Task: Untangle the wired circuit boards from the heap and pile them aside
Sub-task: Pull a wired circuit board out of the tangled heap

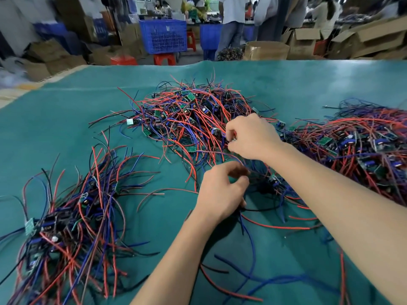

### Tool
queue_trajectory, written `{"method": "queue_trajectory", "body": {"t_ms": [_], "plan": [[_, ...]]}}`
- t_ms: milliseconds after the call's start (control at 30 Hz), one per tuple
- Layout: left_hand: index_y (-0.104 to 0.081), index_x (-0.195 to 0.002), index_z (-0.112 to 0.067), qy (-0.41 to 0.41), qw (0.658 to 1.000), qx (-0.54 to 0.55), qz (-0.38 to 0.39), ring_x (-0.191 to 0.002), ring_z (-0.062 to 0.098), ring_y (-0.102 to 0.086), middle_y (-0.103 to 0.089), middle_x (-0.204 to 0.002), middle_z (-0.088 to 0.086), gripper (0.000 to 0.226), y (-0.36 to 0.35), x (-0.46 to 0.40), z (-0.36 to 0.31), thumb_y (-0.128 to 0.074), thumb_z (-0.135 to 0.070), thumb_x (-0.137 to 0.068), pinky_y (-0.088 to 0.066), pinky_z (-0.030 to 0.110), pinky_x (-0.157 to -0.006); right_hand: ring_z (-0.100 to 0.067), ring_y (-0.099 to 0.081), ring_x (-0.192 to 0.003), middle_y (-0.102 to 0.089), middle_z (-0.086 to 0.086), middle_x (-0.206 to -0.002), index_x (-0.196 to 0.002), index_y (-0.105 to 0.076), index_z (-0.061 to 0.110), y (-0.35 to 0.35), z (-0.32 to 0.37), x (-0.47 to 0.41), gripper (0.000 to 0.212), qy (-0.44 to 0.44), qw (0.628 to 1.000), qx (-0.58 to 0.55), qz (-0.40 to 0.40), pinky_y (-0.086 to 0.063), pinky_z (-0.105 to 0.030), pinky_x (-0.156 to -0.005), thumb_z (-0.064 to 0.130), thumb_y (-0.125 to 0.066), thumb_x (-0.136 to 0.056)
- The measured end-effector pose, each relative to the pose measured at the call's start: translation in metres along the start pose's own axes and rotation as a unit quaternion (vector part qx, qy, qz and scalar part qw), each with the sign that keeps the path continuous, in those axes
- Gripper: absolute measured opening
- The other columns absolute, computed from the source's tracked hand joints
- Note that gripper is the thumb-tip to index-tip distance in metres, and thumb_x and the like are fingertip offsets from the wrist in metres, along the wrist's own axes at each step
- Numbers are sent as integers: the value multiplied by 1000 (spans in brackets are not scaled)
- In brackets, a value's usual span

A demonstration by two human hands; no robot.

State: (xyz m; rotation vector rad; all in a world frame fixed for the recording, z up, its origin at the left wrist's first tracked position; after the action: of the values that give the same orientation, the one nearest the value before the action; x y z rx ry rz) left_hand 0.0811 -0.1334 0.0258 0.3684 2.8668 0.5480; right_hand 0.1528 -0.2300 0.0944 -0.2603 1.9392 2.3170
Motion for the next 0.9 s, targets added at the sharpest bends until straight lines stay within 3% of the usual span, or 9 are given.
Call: {"method": "queue_trajectory", "body": {"t_ms": [167, 300, 367, 400, 467, 533, 600, 733, 900], "plan": [[-68, -90, -18, 0, 1000, 3, -1, -44, 16, -66, -70, -90, -6, 11, -1, 0, 2, -60, -10, -88, -47, 19, -50, -8, -68, -72, -72, 13, -70, -86, -73, 27, 59, -44, 24, 13, -46, 968, -206, -138, -57, -32, -82, 18, -75, -77], [-68, -92, -18, 0, 1000, -1, 2, -44, 15, -66, -70, -89, -6, 12, -2, -1, 3, -60, -10, -89, -46, 17, -50, 6, -69, -75, -78, 6, -87, -104, -76, 28, 97, -69, 54, 22, -40, 943, -260, -207, -53, -15, -85, 21, -79, -83], [-68, -92, -18, 4, 1000, 2, 2, -44, 16, -66, -70, -89, -7, 12, -2, -1, 4, -60, -10, -88, -47, 19, -51, 3, -71, -80, -77, 8, -90, -100, -77, 29, 107, -77, 69, 20, -42, 923, -301, -236, -54, -17, -85, 21, -81, -83], [-68, -93, -18, 4, 1000, 5, 2, -44, 16, -66, -70, -89, -6, 12, -2, -1, 5, -60, -10, -88, -47, 20, -52, 0, -72, -79, -77, 8, -89, -98, -77, 28, 110, -79, 77, 19, -47, 899, -355, -251, -55, -20, -82, 19, -81, -82], [-68, -97, -18, 4, 1000, 24, 3, -43, 17, -65, -70, -89, -3, 13, -2, -1, 4, -60, -10, -89, -48, 21, -52, -6, -71, -75, -77, 5, -85, -96, -76, 23, 109, -85, 89, 18, -47, 808, -527, -261, -54, -21, -70, 9, -77, -84], [-65, -103, -17, 16, 998, 66, 6, -42, 20, -62, -71, -90, 2, 13, -2, 0, 4, -59, -13, -92, -48, 23, -52, -12, -70, -70, -76, -1, -82, -97, -74, 14, 90, -83, 96, 19, -65, 696, -680, -219, -55, -22, -64, -1, -70, -86], [-64, -105, -17, 29, 992, 122, 15, -42, 23, -59, -72, -89, 7, 10, -3, 0, 2, -57, -19, -98, -49, 26, -50, -16, -68, -64, -72, -6, -78, -100, -72, 5, 56, -75, 100, 19, -111, 641, -744, -153, -57, -25, -60, -3, -66, -84], [-69, -98, -10, 16, 983, 173, 59, -45, 15, -55, -74, -84, 9, 28, -8, 0, -6, -52, -31, -102, -44, 21, -47, -19, -68, -64, -73, -10, -80, -100, -73, 1, -9, -61, 109, 20, -197, 653, -730, -48, -59, -27, -60, -9, -61, -88], [-71, -84, -9, -21, 981, 160, 104, -63, 12, -56, -74, -74, 9, 20, -14, 2, -11, -61, -20, -97, -43, 24, -62, -14, -65, -65, -72, -6, -80, -95, -71, -2, -31, -53, 109, 20, -167, 665, -728, -4, -52, -20, -55, -14, -59, -84]]}}
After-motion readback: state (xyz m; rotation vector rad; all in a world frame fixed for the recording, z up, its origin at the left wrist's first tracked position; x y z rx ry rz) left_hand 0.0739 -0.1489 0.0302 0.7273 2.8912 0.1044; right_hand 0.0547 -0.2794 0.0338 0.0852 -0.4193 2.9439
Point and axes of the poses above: each hand's wrist, its own x-axis away from the middle knuckle, its own y-axis out of the back of the hand, z = x × y, the point moved 8 cm from there along -x, towards the middle knuckle
